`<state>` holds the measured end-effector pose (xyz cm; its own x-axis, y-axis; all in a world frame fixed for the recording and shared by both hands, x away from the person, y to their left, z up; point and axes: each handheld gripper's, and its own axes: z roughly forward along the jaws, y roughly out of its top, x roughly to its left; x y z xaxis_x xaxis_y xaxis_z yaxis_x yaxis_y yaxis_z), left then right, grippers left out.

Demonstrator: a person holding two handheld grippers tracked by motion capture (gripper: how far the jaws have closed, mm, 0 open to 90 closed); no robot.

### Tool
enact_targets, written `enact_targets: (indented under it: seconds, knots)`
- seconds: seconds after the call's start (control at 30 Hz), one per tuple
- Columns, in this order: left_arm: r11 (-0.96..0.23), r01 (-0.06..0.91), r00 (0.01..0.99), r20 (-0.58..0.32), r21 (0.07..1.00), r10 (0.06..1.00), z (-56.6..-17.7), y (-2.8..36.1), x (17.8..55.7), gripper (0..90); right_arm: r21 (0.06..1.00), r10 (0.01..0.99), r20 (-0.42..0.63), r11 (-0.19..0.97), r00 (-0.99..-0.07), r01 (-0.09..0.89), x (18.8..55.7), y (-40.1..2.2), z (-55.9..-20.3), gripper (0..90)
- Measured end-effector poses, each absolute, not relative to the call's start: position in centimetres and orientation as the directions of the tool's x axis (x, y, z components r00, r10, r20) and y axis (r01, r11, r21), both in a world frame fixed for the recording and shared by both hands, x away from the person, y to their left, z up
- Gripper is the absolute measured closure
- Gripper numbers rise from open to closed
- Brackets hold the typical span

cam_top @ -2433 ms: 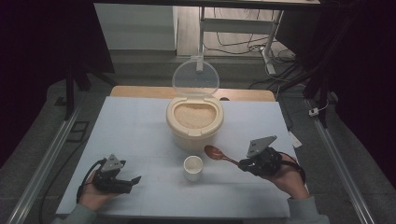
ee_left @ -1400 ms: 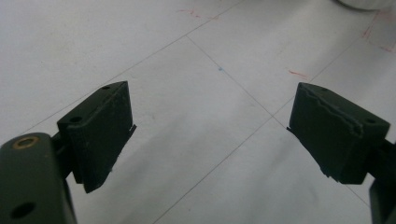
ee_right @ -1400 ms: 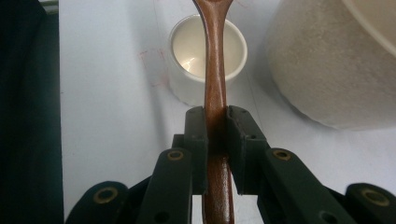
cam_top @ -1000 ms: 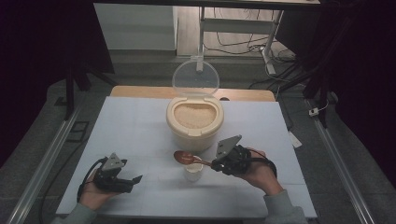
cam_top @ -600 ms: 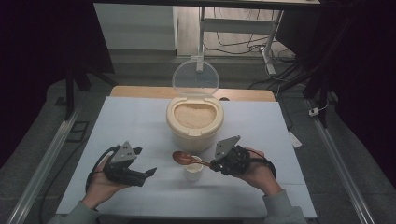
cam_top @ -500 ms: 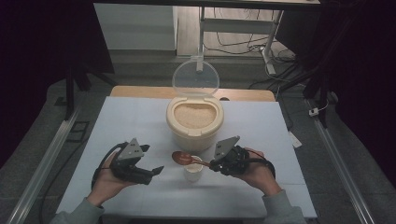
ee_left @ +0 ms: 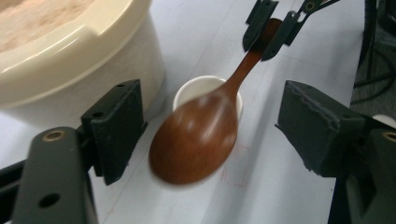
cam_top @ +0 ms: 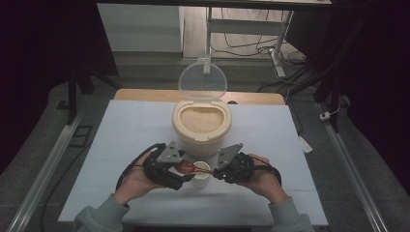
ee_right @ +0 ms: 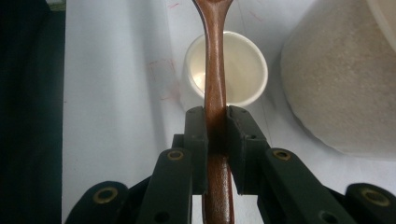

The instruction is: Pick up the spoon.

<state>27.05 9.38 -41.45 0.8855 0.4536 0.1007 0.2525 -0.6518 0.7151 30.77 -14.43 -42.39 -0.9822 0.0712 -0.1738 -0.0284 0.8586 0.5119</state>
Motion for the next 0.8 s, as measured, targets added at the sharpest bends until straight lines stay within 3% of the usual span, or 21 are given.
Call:
enact_targets:
  seconds: [0.6,0.8]
  knots:
    - [-0.789,0.218,0.947,0.071,0.574,0.313,-43.0,6.3,28.5,45.5,0.482,0.006,-0.204,0.871,-0.979,-0.095,29.7,-12.6,-42.8,78.3]
    - [-0.808,0.216,0.955,0.055,0.548,0.293,-43.4,6.2,28.7,61.0,0.471,-0.019,-0.232,0.873,-0.973,-0.129,29.2,-12.4,-42.6,78.3]
